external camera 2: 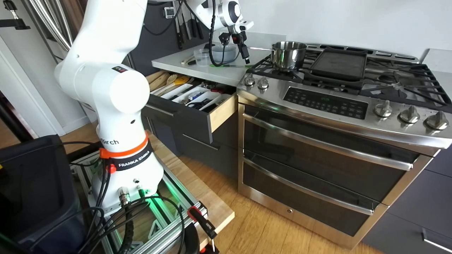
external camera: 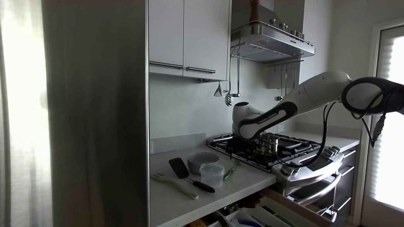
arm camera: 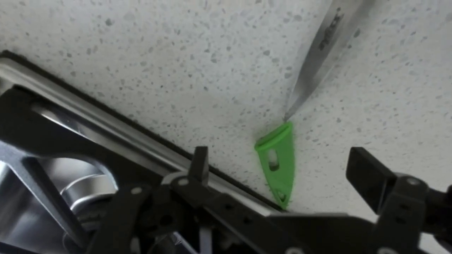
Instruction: Push the green knife into its cover
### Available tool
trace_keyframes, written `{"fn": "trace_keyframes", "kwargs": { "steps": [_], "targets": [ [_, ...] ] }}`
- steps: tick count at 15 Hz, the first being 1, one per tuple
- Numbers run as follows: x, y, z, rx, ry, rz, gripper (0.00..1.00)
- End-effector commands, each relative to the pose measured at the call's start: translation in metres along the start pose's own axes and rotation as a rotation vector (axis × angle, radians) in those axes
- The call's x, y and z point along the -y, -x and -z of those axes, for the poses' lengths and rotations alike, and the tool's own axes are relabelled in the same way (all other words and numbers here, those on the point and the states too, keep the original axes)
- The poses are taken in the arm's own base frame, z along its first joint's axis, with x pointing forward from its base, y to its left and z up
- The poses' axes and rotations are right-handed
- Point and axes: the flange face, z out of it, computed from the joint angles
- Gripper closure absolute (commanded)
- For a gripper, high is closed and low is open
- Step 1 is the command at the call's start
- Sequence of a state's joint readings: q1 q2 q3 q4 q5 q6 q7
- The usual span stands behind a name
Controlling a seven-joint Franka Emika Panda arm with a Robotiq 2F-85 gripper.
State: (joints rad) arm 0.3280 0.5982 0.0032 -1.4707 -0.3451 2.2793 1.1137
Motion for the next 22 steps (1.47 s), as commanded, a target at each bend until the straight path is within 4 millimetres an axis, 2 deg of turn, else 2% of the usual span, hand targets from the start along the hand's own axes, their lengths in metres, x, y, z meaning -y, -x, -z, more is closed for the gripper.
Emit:
{"fn": "trace_keyframes", "kwargs": {
  "steps": [1,7,16,19,20,21,22],
  "targets": [
    [0.0,-0.001,-0.01,-0.011,0.005,-0.009,0.0],
    [-0.007,-0.005,-0.024,-0.012,0.011,-0.01,0.0],
    [-0.007,-0.005,-0.037,-0.001,-0.008,-0.009,0.0],
    [-0.007,-0.005,-0.038,0.004,-0.014,-0.009,0.14],
    [-0.007,-0.005,-0.038,0.007,-0.017,-0.008,0.15],
    [-0.007,-0.005,-0.038,0.007,-0.017,-0.006,0.23],
    [-0.007,-0.006,-0.037,0.008,-0.018,-0.006,0.22]
  ]
}}
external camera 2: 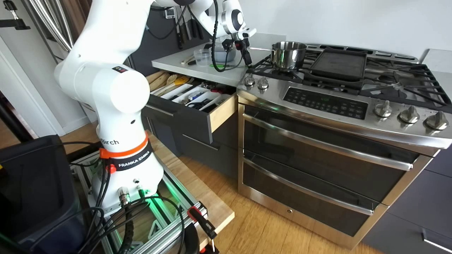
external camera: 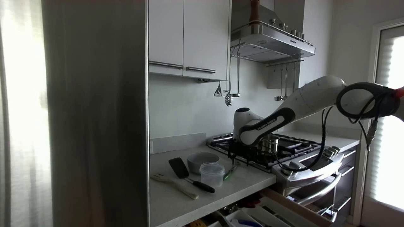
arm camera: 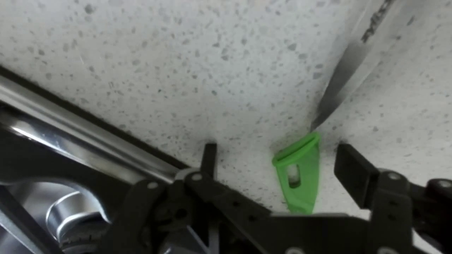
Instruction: Push the green knife into its cover
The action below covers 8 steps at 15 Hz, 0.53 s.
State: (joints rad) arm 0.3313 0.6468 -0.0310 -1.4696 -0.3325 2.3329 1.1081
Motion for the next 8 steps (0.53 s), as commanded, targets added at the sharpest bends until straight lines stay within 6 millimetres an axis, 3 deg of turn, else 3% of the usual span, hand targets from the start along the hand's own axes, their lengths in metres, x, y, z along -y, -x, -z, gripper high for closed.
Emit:
{"fn": "trace_keyframes", "kwargs": {
  "steps": [1,3,5,6,8],
  "targets": [
    [-0.0004,-0.0021,-0.0048,0.012,-0.022,0.006,0.28],
    [-0.0001,-0.0027,-0.0036,0.012,-0.026,0.01,0.34],
    [0.0005,-0.0045,-0.0018,0.014,-0.036,0.015,0.49],
    [0.0008,-0.0045,-0.0012,0.023,-0.04,0.013,0.45],
    [0.0005,-0.0057,-0.0008,0.029,-0.045,0.016,0.55]
  ]
}}
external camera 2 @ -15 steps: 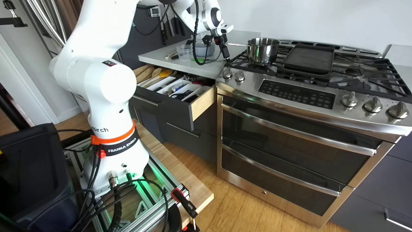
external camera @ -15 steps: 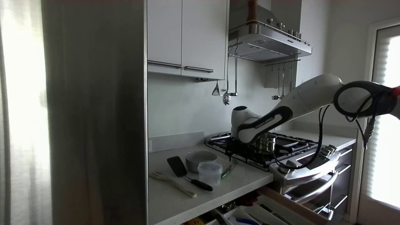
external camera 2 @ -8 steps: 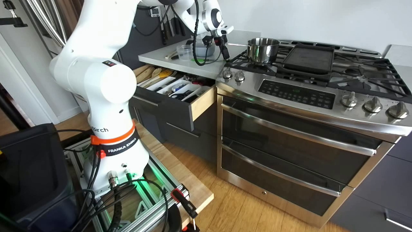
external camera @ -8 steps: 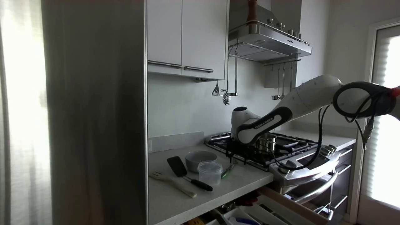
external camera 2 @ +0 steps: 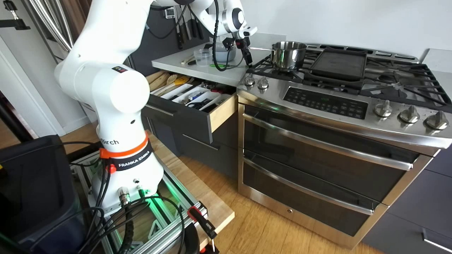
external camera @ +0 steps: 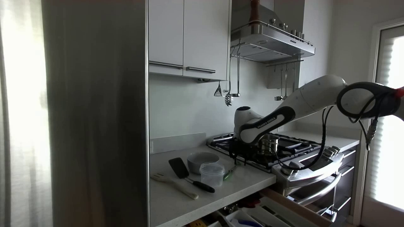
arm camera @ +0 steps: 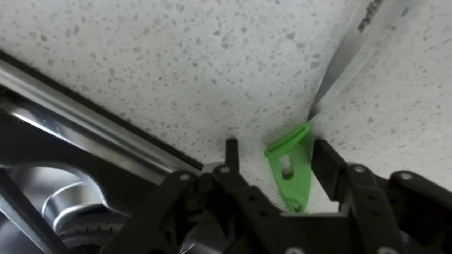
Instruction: Push the green knife into its cover
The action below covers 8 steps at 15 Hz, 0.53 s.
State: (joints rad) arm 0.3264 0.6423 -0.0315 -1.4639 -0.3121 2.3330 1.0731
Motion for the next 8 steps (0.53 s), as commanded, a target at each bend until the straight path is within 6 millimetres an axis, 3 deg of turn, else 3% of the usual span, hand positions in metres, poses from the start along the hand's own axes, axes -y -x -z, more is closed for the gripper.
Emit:
{"fn": "trace_keyframes", "kwargs": {
  "steps": [1,5,8],
  "targets": [
    [0.0014,-0.0008,-0.0052,0.028,-0.035,0.003,0.63],
    [-0.0005,-0.0029,-0.0046,0.039,-0.044,0.006,1.0],
    [0.0,-0.0026,-0.0044,0.046,-0.051,0.004,0.97]
  ]
}}
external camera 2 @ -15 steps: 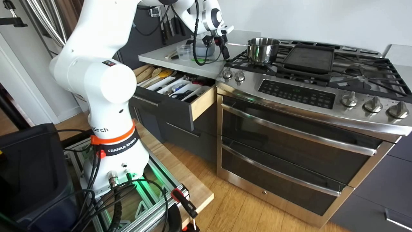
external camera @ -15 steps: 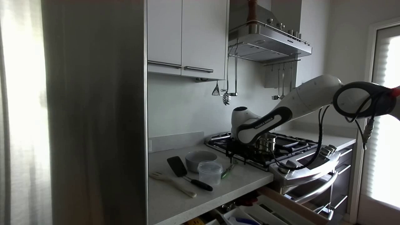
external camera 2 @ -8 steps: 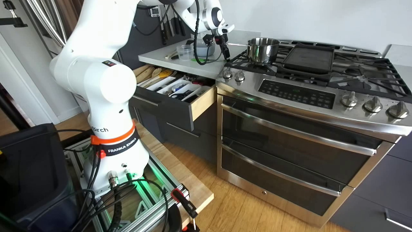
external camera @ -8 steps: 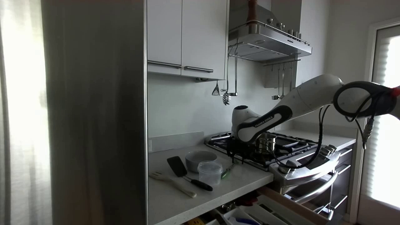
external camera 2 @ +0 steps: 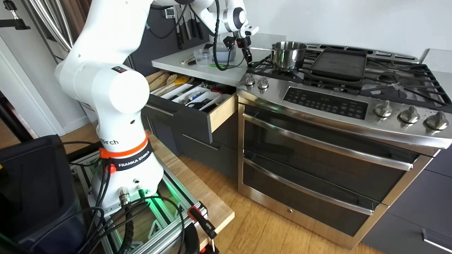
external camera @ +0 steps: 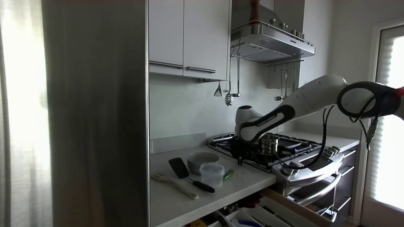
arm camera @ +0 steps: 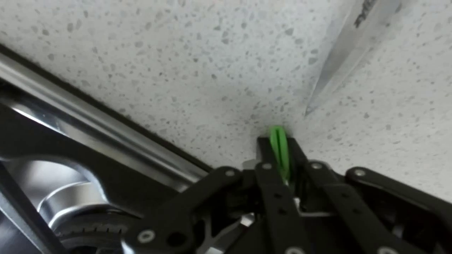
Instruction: Push the green knife into its cover
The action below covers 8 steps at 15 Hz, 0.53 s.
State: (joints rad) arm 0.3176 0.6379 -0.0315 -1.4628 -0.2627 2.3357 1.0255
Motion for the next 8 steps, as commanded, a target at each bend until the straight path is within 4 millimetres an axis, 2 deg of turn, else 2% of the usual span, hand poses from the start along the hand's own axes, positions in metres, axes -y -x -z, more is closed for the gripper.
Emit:
{"fn": "trace_keyframes", "kwargs": {
  "steps": [1,3,4,5,8],
  "targets": [
    [0.0031,0.0026,-0.0064,0.021,-0.03,0.001,0.97],
    [0.0027,0.0023,-0.0059,0.022,-0.032,-0.001,0.97],
    [0.003,0.0023,-0.0054,0.023,-0.034,-0.003,0.83],
    [0.0034,0.0021,-0.005,0.024,-0.037,-0.007,0.62],
    [0.0073,0.0038,-0.0034,0.023,-0.06,-0.01,0.42]
  ]
}}
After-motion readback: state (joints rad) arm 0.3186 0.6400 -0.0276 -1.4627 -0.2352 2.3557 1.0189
